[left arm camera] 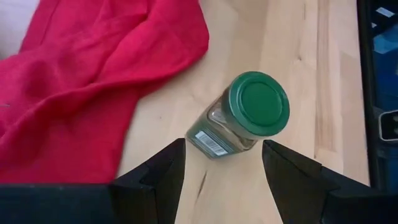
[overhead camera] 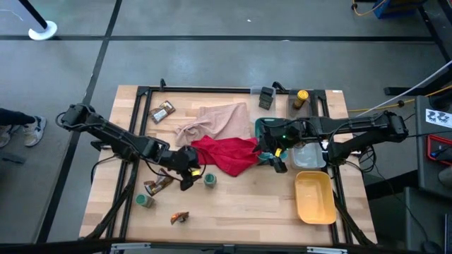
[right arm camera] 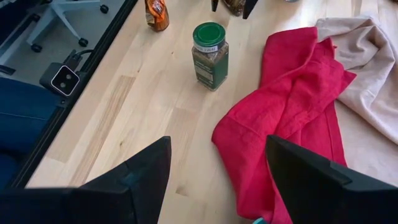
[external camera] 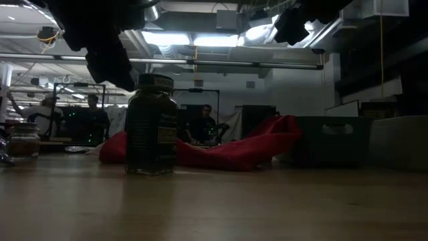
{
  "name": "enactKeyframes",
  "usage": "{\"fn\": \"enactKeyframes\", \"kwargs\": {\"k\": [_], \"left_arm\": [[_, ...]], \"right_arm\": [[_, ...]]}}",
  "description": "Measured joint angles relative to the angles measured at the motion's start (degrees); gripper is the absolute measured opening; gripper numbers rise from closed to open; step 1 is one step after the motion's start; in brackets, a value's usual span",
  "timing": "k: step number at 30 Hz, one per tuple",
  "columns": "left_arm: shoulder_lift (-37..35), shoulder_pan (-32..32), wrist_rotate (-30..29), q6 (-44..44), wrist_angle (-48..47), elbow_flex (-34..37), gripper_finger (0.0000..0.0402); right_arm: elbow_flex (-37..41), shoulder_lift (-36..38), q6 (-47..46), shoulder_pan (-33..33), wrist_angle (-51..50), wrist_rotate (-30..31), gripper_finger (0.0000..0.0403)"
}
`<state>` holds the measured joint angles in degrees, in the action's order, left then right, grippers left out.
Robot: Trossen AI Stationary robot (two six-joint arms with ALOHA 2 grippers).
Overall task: Sort spices by type
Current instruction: Put the right dark green seasoning bottle into the yellow bin
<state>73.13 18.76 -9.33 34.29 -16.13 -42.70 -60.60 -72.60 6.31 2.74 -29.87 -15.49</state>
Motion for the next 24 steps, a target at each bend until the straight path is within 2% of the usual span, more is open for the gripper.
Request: {"fn": "enactKeyframes", "kwargs": {"k": [9,24], "left_arm": [[0.7,0.0,-1.4,1.0,0.6,0.0,0.0196],[2.2,0.4,-1.4,-3.9,0.1,0.0,0.0196]], "right_arm": [[0.0,0.0,0.0,0.0,-0.2,0.0,0.0260],[0.0,0.0,0.0,0.0,-0.2,0.0,0.0260]]}}
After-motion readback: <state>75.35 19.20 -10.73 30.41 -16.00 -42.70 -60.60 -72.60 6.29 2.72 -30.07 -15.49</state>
